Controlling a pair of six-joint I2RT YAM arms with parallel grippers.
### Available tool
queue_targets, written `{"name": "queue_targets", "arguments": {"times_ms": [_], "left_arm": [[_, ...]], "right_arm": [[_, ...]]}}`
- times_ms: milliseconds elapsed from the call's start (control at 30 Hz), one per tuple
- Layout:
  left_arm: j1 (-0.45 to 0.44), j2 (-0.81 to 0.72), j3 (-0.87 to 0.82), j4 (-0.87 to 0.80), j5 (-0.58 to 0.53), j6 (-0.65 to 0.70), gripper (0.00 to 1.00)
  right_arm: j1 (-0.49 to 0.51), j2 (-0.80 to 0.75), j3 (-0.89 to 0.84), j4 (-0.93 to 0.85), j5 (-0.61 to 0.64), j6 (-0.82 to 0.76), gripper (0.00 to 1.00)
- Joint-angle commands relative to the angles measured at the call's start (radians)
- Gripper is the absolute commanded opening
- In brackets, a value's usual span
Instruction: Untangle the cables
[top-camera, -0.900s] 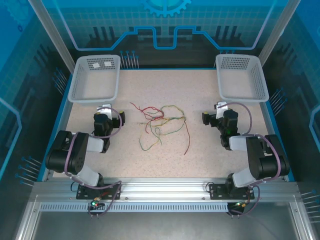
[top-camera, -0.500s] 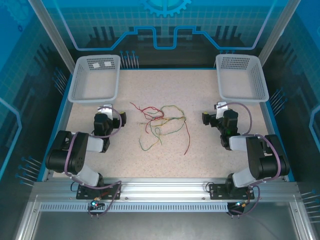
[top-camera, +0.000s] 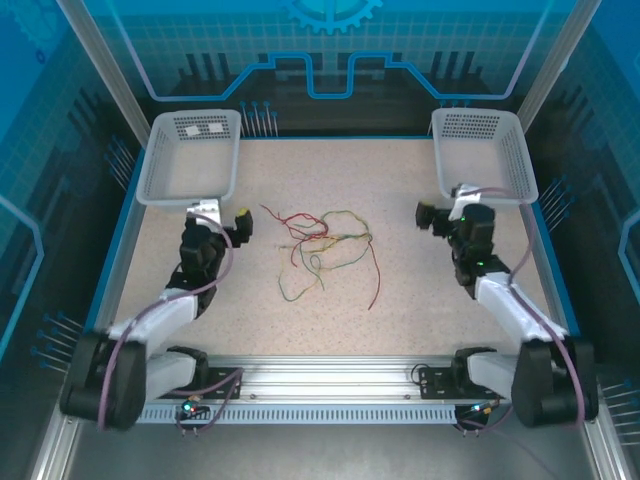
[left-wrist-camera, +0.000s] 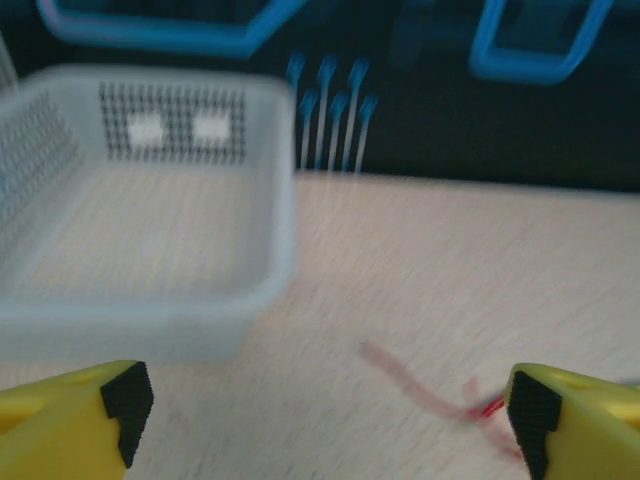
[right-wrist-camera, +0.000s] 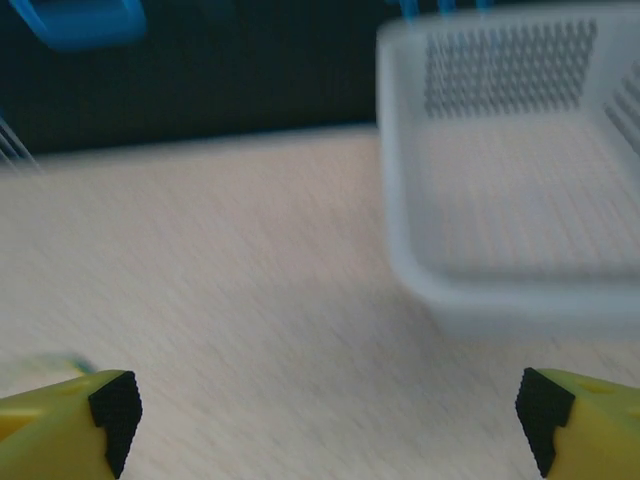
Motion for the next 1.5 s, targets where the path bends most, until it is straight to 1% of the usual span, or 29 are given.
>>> {"name": "queue_targets", "arguments": {"times_ms": [0, 33, 67, 100, 133, 167, 200, 233, 300, 367, 433, 533, 633, 733, 833, 1000, 1033, 1067, 1100, 1200, 1267, 1300, 1433, 1467], "left_arm": [[-0.052, -0.059, 0.228, -0.386, 0.083, -0.221, 0.79], [-0.092, -0.019, 0.315, -0.485, 0.119, -0.223, 0.67], [-0.153, 0.043, 0.418, -0.611, 0.135, -0.211, 0.61], [-0.205, 0.113, 0.519, -0.731, 0.14, -0.195, 0.57], [-0.241, 0.167, 0.587, -0.816, 0.154, -0.184, 0.53], [-0.274, 0.228, 0.644, -0.887, 0.17, -0.179, 0.53], [-0.3, 0.28, 0.678, -0.929, 0.186, -0.174, 0.52], [-0.317, 0.313, 0.69, -0.942, 0.19, -0.175, 0.53], [-0.338, 0.374, 0.692, -0.936, 0.203, -0.186, 0.55], [-0.343, 0.412, 0.691, -0.929, 0.24, -0.195, 0.58], [-0.347, 0.443, 0.69, -0.927, 0.249, -0.2, 0.63], [-0.354, 0.483, 0.689, -0.925, 0.252, -0.188, 0.64], [-0.356, 0.509, 0.666, -0.897, 0.236, -0.177, 0.64], [-0.356, 0.547, 0.655, -0.867, 0.236, -0.171, 0.63], [-0.355, 0.584, 0.676, -0.87, 0.236, -0.172, 0.63], [-0.356, 0.573, 0.672, -0.855, 0.224, -0.17, 0.63], [-0.356, 0.568, 0.667, -0.85, 0.221, -0.168, 0.63], [-0.356, 0.563, 0.664, -0.846, 0.218, -0.163, 0.63], [-0.357, 0.56, 0.663, -0.848, 0.212, -0.16, 0.63], [-0.356, 0.544, 0.658, -0.854, 0.203, -0.156, 0.63], [-0.356, 0.533, 0.646, -0.845, 0.197, -0.157, 0.63], [-0.355, 0.529, 0.638, -0.838, 0.194, -0.156, 0.63], [-0.356, 0.528, 0.632, -0.831, 0.182, -0.155, 0.63], [-0.356, 0.529, 0.632, -0.832, 0.181, -0.154, 0.63]], "right_arm": [[0.043, -0.019, 0.108, -0.182, -0.357, 0.14, 0.87], [0.113, 0.018, 0.178, -0.283, -0.313, 0.123, 0.85], [0.191, 0.074, 0.278, -0.409, -0.223, 0.103, 0.83], [0.267, 0.139, 0.379, -0.529, -0.148, 0.078, 0.8], [0.32, 0.206, 0.45, -0.617, -0.094, 0.063, 0.79], [0.36, 0.284, 0.53, -0.702, -0.05, 0.063, 0.77], [0.38, 0.356, 0.601, -0.777, -0.038, 0.079, 0.71], [0.384, 0.415, 0.65, -0.829, -0.043, 0.101, 0.69], [0.382, 0.509, 0.713, -0.876, -0.081, 0.138, 0.69], [0.371, 0.574, 0.752, -0.907, -0.104, 0.153, 0.7], [0.353, 0.641, 0.797, -0.96, -0.114, 0.178, 0.71], [0.323, 0.708, 0.819, -1.0, -0.14, 0.209, 0.71], [0.303, 0.74, 0.779, -0.943, -0.18, 0.22, 0.71], [0.281, 0.815, 0.784, -0.906, -0.291, 0.259, 0.7], [0.28, 0.873, 0.791, -0.849, -0.351, 0.304, 0.69], [0.282, 0.948, 0.836, -0.823, -0.31, 0.337, 0.65], [0.281, 0.963, 0.846, -0.818, -0.313, 0.337, 0.59], [0.28, 0.98, 0.861, -0.825, -0.304, 0.337, 0.55], [0.282, 0.995, 0.876, -0.831, -0.301, 0.332, 0.47], [0.284, 1.001, 0.893, -0.838, -0.293, 0.327, 0.32], [0.292, 0.984, 0.89, -0.841, -0.268, 0.325, 0.26], [0.296, 0.974, 0.893, -0.846, -0.257, 0.319, 0.19], [0.305, 0.926, 0.895, -0.876, -0.229, 0.308, 0.05], [0.309, 0.908, 0.894, -0.886, -0.211, 0.306, 0.04]]}}
